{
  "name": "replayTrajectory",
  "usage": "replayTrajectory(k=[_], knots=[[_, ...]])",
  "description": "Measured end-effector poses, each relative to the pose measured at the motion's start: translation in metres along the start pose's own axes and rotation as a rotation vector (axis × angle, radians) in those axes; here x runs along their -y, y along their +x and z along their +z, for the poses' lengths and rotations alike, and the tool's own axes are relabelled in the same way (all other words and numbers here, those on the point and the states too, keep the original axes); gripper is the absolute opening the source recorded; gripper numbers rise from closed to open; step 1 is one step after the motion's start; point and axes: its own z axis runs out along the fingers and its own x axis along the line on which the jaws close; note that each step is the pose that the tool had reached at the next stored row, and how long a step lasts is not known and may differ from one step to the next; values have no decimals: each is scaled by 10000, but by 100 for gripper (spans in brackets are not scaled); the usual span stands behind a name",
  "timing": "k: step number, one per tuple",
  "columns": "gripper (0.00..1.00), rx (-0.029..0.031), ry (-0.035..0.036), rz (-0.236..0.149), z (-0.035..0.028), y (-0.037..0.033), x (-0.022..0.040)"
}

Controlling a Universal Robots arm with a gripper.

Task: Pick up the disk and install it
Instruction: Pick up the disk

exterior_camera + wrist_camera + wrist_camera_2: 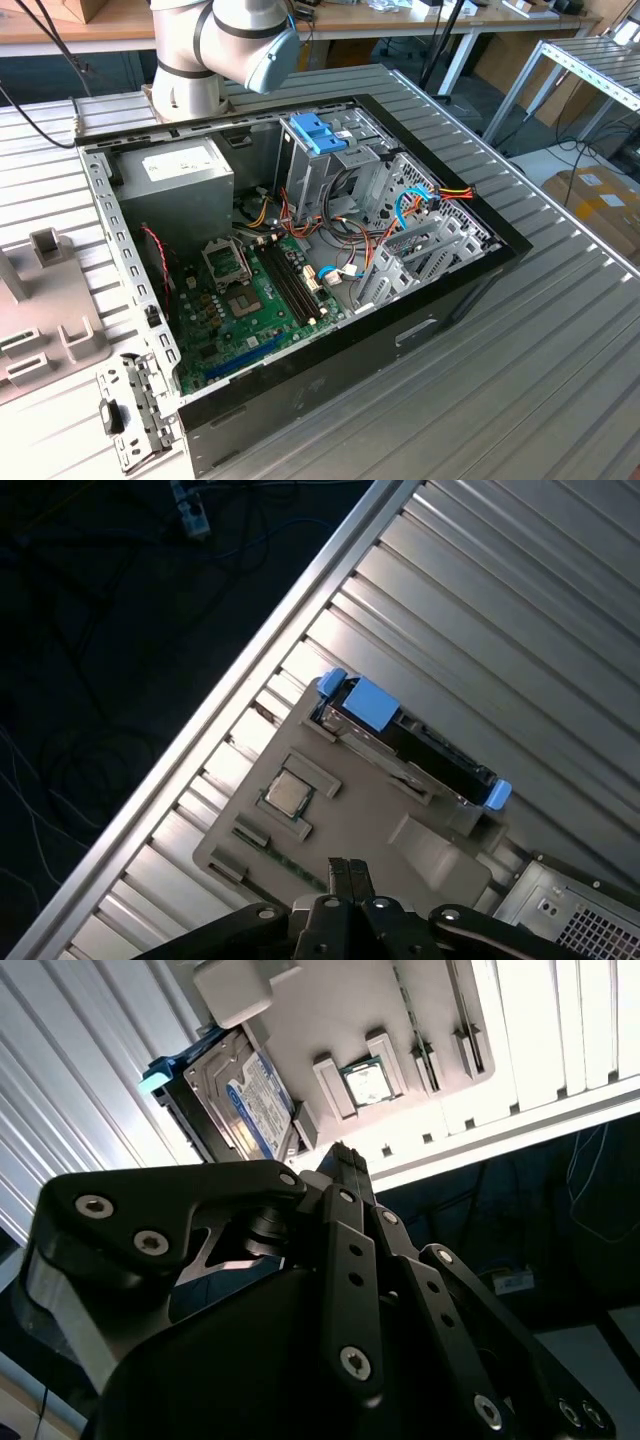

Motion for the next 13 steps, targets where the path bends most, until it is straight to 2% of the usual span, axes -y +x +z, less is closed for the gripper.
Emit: replayTrajectory(k=[13], knots=[[11,-23,-13,-519,0,0,0]])
